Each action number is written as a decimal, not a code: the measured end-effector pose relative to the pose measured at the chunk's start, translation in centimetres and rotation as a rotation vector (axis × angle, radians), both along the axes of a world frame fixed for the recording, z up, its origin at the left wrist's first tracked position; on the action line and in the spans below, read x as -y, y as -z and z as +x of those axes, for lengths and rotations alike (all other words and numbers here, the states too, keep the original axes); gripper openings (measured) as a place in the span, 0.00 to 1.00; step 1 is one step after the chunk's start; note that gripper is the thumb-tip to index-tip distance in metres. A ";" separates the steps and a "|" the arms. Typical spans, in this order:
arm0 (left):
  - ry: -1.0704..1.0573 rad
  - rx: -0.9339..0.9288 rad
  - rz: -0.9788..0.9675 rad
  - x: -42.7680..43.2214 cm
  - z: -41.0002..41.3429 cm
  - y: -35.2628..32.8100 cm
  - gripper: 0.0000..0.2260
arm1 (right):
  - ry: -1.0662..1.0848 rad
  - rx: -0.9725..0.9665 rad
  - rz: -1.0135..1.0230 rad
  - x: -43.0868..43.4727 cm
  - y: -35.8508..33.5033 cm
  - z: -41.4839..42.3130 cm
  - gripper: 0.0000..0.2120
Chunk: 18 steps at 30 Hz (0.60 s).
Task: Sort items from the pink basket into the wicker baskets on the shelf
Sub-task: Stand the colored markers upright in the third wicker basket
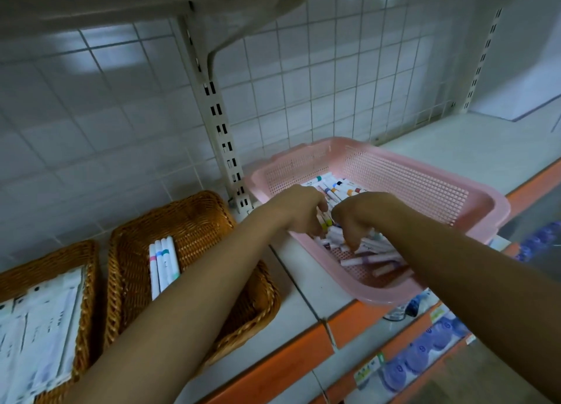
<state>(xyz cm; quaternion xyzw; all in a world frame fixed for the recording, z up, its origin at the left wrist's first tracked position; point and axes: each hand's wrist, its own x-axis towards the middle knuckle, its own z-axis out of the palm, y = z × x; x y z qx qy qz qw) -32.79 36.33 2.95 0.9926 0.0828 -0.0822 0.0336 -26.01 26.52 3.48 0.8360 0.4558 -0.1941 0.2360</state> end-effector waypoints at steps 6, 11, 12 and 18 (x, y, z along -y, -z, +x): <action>-0.021 0.121 -0.045 0.2 -0.6 0.2 0.16 | -0.034 -0.003 0.070 -0.3 0.4 -0.6 0.26; -0.056 0.258 -0.129 0.3 -1.3 0.2 0.16 | -0.016 -0.016 0.073 -0.5 0.9 -1.0 0.24; -0.065 0.282 -0.146 0.3 -1.5 0.3 0.16 | -0.024 -0.008 0.071 -0.4 0.9 -1.2 0.22; -0.129 0.400 -0.207 0.4 -2.1 0.7 0.15 | -0.087 0.075 -0.013 -0.3 0.1 -2.2 0.19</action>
